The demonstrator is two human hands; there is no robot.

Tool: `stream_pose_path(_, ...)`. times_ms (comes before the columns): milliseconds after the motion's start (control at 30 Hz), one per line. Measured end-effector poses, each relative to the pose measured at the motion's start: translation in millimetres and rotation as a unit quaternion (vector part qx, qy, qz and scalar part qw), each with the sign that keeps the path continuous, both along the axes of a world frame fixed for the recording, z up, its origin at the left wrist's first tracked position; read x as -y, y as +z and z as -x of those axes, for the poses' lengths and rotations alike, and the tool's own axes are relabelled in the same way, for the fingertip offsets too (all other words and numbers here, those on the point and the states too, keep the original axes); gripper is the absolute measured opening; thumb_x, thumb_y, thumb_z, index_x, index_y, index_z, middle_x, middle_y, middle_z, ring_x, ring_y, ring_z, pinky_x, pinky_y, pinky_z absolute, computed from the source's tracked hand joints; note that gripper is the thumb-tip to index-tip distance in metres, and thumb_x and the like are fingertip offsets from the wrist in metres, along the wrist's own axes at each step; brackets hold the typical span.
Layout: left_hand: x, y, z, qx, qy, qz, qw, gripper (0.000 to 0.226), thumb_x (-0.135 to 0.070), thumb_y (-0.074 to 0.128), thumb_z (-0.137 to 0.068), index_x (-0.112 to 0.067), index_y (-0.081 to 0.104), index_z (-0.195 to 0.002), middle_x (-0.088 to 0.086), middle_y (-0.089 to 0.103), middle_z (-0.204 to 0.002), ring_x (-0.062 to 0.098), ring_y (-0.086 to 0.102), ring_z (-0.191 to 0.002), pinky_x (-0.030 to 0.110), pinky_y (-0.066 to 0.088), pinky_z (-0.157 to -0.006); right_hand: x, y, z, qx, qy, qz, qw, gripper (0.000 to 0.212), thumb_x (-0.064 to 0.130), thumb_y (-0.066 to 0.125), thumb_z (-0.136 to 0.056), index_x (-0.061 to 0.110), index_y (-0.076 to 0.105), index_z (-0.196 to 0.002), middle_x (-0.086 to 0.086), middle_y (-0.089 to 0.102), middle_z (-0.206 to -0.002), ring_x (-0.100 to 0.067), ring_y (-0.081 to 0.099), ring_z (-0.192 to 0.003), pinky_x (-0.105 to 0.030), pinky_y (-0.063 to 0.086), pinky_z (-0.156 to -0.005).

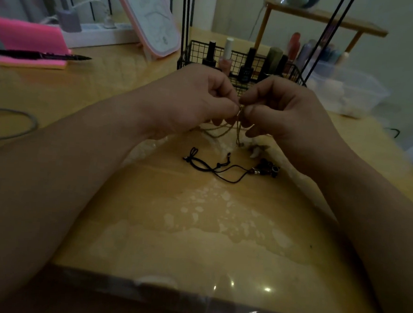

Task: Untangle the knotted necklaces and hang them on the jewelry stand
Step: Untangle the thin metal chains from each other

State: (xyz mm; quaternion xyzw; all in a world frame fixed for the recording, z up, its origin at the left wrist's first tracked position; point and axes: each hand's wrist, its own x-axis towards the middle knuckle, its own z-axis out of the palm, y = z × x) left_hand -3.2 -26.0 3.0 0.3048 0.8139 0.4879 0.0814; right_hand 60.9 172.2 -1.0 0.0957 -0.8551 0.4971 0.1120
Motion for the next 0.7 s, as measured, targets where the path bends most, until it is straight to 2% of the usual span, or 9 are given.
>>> stream_pose_path(133, 0.3, 0.6, -0.1, 0.051, -0.018, -0.018, 0.998, 0.008, -0.016, 0.066, -0.100, -0.017, 0.073, -0.095, 0.000, 0.076, -0.083, 0.006, 0.063, -0.071, 0.021, 0.053, -0.066, -3.0, -0.2, -0.4, -0.013, -0.008, -0.034, 0.999, 0.010, 0.009, 0.072, -0.093, 0.012, 0.068, -0.102, -0.008, 0.074, -0.094, -0.024, 0.073, -0.087, -0.047, 0.063, -0.079)
stream_pose_path(233, 1.0, 0.5, 1.1, 0.063, -0.023, -0.021, 0.998, 0.012, -0.018, 0.063, -0.102, -0.017, 0.073, -0.096, 0.001, 0.076, -0.087, 0.012, 0.065, -0.077, 0.028, 0.053, -0.074, -3.4, -2.1, -0.1, -0.031, -0.022, -0.080, 0.996, 0.010, 0.017, 0.076, -0.093, 0.016, 0.070, -0.101, -0.004, 0.075, -0.095, -0.021, 0.073, -0.089, -0.049, 0.062, -0.082)
stream_pose_path(300, 1.3, 0.9, 1.5, 0.061, -0.019, -0.016, 0.998, 0.014, -0.019, 0.061, -0.103, -0.016, 0.072, -0.095, 0.002, 0.077, -0.088, 0.014, 0.066, -0.080, 0.031, 0.053, -0.077, -3.3, -3.1, 0.1, -0.048, -0.031, -0.114, 0.992, 0.008, 0.021, 0.075, -0.094, 0.019, 0.070, -0.099, -0.001, 0.074, -0.093, -0.016, 0.072, -0.087, -0.044, 0.062, -0.080)
stream_pose_path(433, 1.4, 1.3, -0.3, 0.056, -0.014, -0.010, 0.998, 0.016, -0.019, 0.060, -0.104, -0.014, 0.072, -0.094, 0.005, 0.077, -0.087, 0.015, 0.065, -0.079, 0.034, 0.054, -0.079, -1.5, -4.2, -0.7, -0.076, -0.043, -0.182, 0.979, 0.006, 0.025, 0.075, -0.095, 0.024, 0.070, -0.094, 0.007, 0.070, -0.085, -0.006, 0.066, -0.076, -0.026, 0.057, -0.067)
stream_pose_path(533, 0.1, 0.8, -1.5, 0.038, -0.007, 0.014, 0.999, 0.017, -0.021, 0.059, -0.105, -0.012, 0.072, -0.097, 0.009, 0.077, -0.092, 0.013, 0.066, -0.079, 0.033, 0.056, -0.081, 0.0, -4.4, -1.4, -0.075, -0.045, -0.191, 0.978, 0.007, 0.023, 0.075, -0.094, 0.024, 0.069, -0.092, 0.007, 0.070, -0.084, -0.006, 0.066, -0.075, -0.022, 0.056, -0.064)
stream_pose_path(600, -0.5, 0.2, -1.4, 0.019, 0.005, 0.030, 0.999, 0.014, -0.023, 0.060, -0.105, -0.015, 0.071, -0.100, 0.005, 0.076, -0.089, 0.007, 0.066, -0.075, 0.027, 0.055, -0.074, 1.3, -3.8, -1.4, -0.066, -0.044, -0.167, 0.983, 0.006, 0.020, 0.074, -0.094, 0.022, 0.068, -0.092, 0.003, 0.070, -0.084, -0.010, 0.067, -0.073, -0.020, 0.055, -0.061)
stream_pose_path(633, -0.8, 0.0, -1.0, 0.001, 0.015, 0.037, 0.999, 0.011, -0.024, 0.061, -0.104, -0.019, 0.070, -0.101, 0.002, 0.075, -0.087, 0.003, 0.065, -0.073, 0.021, 0.053, -0.069, 1.4, -3.6, -0.8, -0.058, -0.042, -0.147, 0.987, 0.005, 0.019, 0.073, -0.094, 0.020, 0.068, -0.092, 0.000, 0.070, -0.085, -0.014, 0.068, -0.075, -0.024, 0.058, -0.062)
stream_pose_path(700, -0.9, -0.3, 0.1, -0.032, 0.030, 0.035, 0.998, 0.004, -0.024, 0.063, -0.102, -0.022, 0.067, -0.101, -0.003, 0.071, -0.086, 0.000, 0.062, -0.069, 0.015, 0.050, -0.061, 0.9, -2.9, -0.3, -0.043, -0.039, -0.113, 0.992, 0.002, 0.017, 0.071, -0.093, 0.016, 0.069, -0.093, -0.007, 0.072, -0.088, -0.023, 0.071, -0.080, -0.040, 0.061, -0.067)
